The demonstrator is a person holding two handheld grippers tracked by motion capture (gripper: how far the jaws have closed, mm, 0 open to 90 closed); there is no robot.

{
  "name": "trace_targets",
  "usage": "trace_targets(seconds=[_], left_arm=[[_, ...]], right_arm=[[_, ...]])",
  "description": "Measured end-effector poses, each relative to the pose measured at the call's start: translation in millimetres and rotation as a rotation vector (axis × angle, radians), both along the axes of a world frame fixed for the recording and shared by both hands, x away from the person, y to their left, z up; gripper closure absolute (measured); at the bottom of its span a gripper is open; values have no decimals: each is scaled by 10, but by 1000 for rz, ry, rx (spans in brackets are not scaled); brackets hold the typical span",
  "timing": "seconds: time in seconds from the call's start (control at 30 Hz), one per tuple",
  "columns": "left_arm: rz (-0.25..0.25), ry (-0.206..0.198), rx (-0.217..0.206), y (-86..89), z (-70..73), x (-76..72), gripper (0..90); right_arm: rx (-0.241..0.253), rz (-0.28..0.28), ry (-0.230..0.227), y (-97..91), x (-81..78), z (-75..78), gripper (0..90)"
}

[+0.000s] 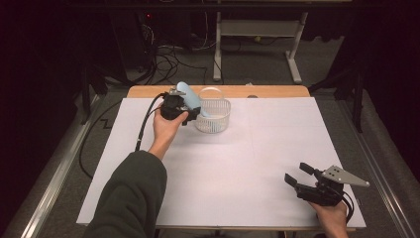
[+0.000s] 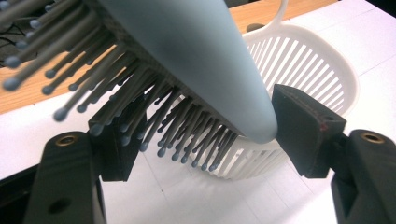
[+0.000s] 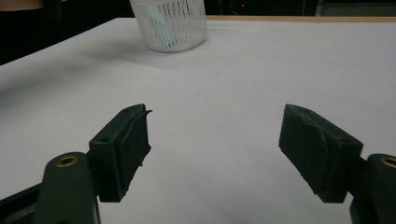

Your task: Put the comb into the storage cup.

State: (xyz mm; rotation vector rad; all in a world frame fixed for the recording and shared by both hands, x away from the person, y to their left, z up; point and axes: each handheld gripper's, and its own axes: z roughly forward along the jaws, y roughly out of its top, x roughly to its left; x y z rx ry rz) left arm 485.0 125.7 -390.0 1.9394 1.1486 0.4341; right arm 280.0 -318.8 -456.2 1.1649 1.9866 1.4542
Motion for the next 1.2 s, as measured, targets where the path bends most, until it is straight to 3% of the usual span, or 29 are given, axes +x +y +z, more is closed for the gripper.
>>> trace_targets(seconds=[1.2], left_arm=[[-11, -16, 28, 38, -30, -103, 293]], right_arm=[[-1, 0, -1, 2, 0, 0, 250]])
